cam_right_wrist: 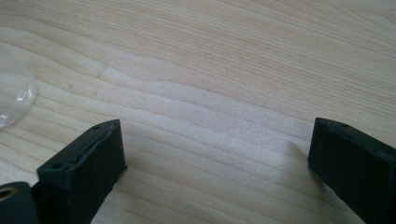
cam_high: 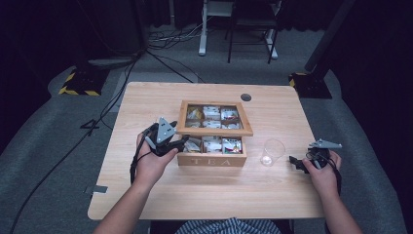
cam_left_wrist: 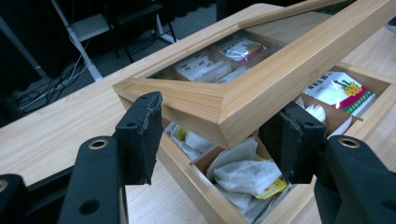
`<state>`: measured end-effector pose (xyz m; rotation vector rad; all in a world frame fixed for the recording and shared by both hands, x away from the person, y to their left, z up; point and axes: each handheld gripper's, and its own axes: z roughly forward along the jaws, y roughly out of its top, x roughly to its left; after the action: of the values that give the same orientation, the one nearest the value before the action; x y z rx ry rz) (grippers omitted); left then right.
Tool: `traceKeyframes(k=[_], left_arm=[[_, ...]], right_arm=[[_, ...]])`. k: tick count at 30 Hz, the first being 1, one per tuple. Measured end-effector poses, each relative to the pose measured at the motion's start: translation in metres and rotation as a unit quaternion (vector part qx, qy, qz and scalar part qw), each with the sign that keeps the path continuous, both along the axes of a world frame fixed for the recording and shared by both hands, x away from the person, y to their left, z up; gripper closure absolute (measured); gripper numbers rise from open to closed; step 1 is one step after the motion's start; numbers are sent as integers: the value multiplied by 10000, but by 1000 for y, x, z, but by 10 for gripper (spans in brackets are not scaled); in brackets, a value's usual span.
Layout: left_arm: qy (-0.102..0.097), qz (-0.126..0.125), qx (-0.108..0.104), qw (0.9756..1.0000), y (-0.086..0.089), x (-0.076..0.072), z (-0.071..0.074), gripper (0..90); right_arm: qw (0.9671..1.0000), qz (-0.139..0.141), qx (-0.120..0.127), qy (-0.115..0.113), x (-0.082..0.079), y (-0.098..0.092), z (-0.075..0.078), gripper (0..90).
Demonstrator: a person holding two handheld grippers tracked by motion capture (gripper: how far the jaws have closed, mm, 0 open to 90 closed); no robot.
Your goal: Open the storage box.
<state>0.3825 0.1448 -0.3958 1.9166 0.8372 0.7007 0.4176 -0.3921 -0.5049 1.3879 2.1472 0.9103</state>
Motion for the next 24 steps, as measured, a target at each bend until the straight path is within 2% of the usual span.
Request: traceKeyframes(k=[7,12,24], left_arm=[[-33,-34,76,10000,-1,4,8,408],[-136,-79,232,9996,-2,6,14,414],[-271,-89,142,9995,-1,14,23,422]], right_arm=[[10000,-11,3,6,0,0,0,39],[10000,-8,3,4,0,0,0,39],[10000,22,-2,11,0,-1,0,39]])
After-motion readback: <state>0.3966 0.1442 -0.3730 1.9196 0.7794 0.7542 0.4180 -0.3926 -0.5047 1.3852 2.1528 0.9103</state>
